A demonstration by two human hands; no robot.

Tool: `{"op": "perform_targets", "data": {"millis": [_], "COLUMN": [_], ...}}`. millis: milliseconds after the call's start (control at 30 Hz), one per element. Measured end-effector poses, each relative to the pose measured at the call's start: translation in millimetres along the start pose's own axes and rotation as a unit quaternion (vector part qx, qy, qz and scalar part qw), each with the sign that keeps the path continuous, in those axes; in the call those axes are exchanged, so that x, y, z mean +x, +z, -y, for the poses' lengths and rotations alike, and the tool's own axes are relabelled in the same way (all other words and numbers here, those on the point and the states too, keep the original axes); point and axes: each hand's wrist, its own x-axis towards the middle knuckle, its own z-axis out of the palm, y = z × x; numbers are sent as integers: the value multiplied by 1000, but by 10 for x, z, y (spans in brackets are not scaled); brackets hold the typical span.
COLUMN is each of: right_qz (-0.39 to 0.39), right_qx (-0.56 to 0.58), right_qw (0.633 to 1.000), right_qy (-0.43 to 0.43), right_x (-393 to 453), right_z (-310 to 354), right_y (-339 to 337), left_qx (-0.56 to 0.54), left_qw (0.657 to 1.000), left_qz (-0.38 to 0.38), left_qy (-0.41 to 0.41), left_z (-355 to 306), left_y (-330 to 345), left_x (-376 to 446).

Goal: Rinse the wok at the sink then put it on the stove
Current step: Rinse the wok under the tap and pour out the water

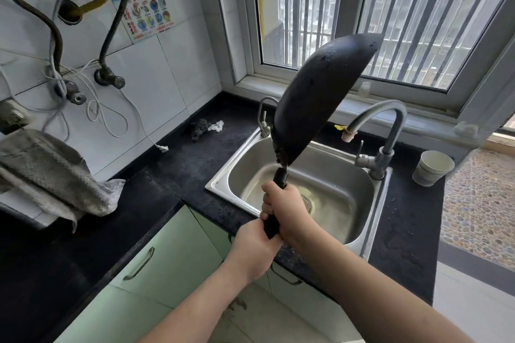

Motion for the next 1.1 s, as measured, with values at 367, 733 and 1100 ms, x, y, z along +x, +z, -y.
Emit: {"op": "perform_targets", "data": {"millis": [367,733,1100], "right_qz": [12,-36,-47], "right_qx": [5,-50,-61], "right_qw": [1000,997,995], "right_qy": [1,40,59], "right_x": [-48,-100,-139], "right_z": [22,-25,-309], "right_y": [-14,10,101], "left_qx": [7,-98,-220], "left_qw": [1000,988,959], "left_qz": [-3,48,86], "left_qy": [1,-106,-154], "left_z": [-41,-53,82], "left_y": [-22,18,-48], "left_x": [-51,-118,-312]}}
